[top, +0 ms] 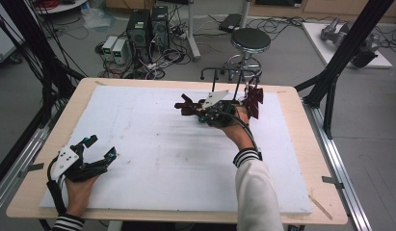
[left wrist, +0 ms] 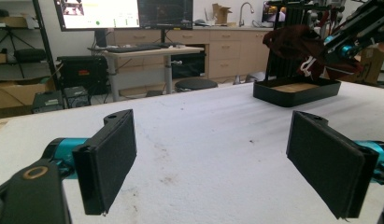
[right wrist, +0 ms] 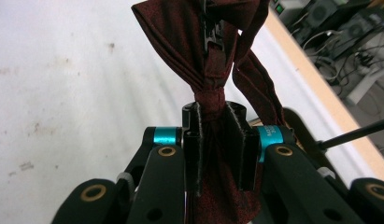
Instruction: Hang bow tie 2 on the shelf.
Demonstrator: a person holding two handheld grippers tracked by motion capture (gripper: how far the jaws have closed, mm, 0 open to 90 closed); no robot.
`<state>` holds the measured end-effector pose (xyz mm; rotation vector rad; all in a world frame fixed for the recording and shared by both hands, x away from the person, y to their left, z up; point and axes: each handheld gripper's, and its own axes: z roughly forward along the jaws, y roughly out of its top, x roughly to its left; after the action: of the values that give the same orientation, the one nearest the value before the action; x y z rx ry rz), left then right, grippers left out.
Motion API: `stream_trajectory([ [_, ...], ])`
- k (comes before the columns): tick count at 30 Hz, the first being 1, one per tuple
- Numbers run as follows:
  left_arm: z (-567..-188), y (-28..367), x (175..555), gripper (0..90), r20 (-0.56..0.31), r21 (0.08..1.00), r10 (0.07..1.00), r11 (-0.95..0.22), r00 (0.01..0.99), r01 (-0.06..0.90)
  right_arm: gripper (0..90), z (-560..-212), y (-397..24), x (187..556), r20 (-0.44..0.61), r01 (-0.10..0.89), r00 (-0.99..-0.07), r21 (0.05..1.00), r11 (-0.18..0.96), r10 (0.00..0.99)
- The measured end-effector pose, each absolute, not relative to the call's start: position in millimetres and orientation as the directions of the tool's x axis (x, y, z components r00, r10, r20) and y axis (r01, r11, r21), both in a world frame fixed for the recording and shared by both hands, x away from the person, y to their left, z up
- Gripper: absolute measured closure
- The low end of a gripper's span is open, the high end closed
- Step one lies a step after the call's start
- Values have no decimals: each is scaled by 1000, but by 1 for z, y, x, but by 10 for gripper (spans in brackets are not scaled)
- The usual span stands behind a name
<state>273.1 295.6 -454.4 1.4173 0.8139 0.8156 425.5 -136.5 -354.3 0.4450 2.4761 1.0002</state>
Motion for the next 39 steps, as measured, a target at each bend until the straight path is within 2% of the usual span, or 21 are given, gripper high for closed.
stream_trajectory([
  [10, -454, 295, 273, 164, 5, 1000, 866, -5, 500, -1, 781, -341, -145, 421, -254, 115, -831, 792, 600, 494],
  [17, -454, 295, 273, 163, 5, 1000, 866, -5, 500, -1, 780, -336, -152, 419, -216, 119, -796, 860, 497, 565],
  [24, -454, 295, 273, 163, 8, 1000, 865, -7, 501, -2, 780, -329, -159, 416, -233, 89, -756, 889, 450, 611],
  [39, -454, 295, 273, 164, 7, 1000, 866, -7, 500, -2, 780, -331, -180, 412, -139, 122, -697, 944, 308, 703],
])
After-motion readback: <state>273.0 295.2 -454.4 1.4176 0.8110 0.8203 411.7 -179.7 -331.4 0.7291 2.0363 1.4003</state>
